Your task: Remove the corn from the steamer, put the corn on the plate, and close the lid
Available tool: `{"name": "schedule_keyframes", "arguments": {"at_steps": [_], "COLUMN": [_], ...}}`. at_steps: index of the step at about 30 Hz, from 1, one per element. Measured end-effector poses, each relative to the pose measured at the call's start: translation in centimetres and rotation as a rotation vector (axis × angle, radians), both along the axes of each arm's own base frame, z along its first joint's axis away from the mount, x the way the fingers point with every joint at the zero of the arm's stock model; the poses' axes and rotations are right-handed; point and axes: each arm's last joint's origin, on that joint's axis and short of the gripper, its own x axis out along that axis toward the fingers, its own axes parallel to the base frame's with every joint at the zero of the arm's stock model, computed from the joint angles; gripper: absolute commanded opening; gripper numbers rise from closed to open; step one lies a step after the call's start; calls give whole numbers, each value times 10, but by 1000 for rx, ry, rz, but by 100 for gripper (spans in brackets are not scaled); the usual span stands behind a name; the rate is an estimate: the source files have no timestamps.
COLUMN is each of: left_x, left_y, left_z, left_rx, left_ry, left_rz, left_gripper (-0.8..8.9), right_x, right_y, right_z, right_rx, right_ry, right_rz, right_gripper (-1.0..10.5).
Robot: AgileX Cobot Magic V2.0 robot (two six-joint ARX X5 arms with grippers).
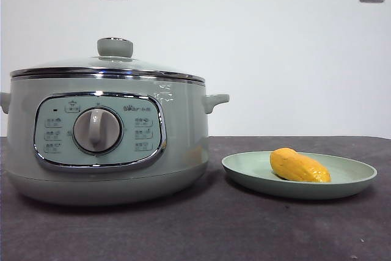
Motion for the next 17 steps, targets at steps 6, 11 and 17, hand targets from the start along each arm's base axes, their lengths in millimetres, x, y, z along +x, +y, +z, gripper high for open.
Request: {"name": "schedule_keyframes", "arguments": {"at_steps": [6,11,17], "left_x": [0,0,0], "left_y": [0,0,0], "left_z": [0,0,0], "left_rx": [0,0,0], "left_ry": [0,0,0], "left_rz": [0,0,0], "left_gripper": [-3,-4,-4], "right_x": [1,3,4], "right_y": [-10,-16,-17], "right_z": [-23,-55,-99], "right_rx": [33,31,21], "right_ry": [-186,-263,-224], "right_rz": [27,15,5], "right_gripper": [2,2,2]}}
